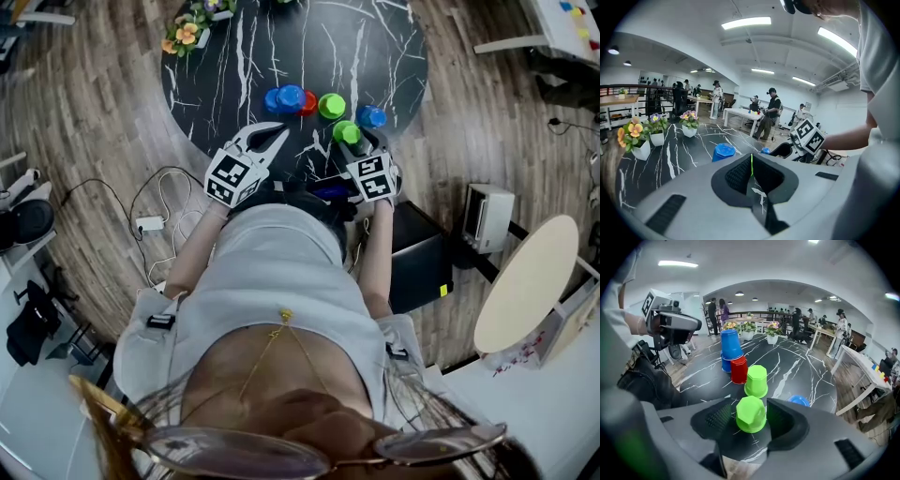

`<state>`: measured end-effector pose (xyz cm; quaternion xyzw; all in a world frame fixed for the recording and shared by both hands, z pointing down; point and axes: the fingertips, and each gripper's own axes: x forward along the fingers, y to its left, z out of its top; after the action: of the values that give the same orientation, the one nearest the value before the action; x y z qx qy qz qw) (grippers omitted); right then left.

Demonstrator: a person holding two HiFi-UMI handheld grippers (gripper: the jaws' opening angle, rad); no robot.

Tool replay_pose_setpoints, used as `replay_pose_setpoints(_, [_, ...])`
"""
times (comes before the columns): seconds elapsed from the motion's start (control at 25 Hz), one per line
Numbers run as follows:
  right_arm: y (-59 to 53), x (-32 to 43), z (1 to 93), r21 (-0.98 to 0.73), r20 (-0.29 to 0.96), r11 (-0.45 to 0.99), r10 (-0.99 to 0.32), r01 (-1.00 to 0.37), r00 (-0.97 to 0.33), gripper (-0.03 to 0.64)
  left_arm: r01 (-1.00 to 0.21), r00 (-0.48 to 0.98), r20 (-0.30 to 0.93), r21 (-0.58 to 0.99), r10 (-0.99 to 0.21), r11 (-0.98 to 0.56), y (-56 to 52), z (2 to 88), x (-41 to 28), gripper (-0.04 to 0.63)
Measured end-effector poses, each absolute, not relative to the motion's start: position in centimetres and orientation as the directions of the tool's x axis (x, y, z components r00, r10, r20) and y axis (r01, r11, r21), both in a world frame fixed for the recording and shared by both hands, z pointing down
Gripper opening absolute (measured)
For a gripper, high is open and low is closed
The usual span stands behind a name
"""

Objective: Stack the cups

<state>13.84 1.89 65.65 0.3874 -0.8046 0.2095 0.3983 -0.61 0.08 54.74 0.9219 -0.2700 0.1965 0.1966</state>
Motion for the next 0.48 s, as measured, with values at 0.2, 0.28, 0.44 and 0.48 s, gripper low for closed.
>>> replay_pose_setpoints(0.2, [1.8,14.1,66.9,-0.034,0.816,0.621,-0.435,-0.783,-0.381,0.241,-0.581,0.773,0.474,0.261,-0.422,-0.771,0.0,54.9,-0.9,0.034])
replay_pose_setpoints(0.28, [1.9,14.3,67.4,-0.036,0.820,0.622,-0.429,-0.782,-0.379,0.241,-0.585,0.770,0.475,0.261,-0.425,-0.768,-0.1,55.0,-1.0,0.034])
replay_pose_setpoints(0.44, [1.9,14.2,67.8,-0.024,0.820,0.625,-0.434,-0.781,-0.373,0.224,-0.591,0.765,0.482,0.262,-0.428,-0.763,-0.4,55.2,-1.2,0.034])
replay_pose_setpoints(0.48, [1.8,14.2,67.8,-0.022,0.819,0.624,-0.437,-0.781,-0.372,0.224,-0.591,0.765,0.482,0.261,-0.428,-0.763,-0.4,55.1,-1.2,0.034])
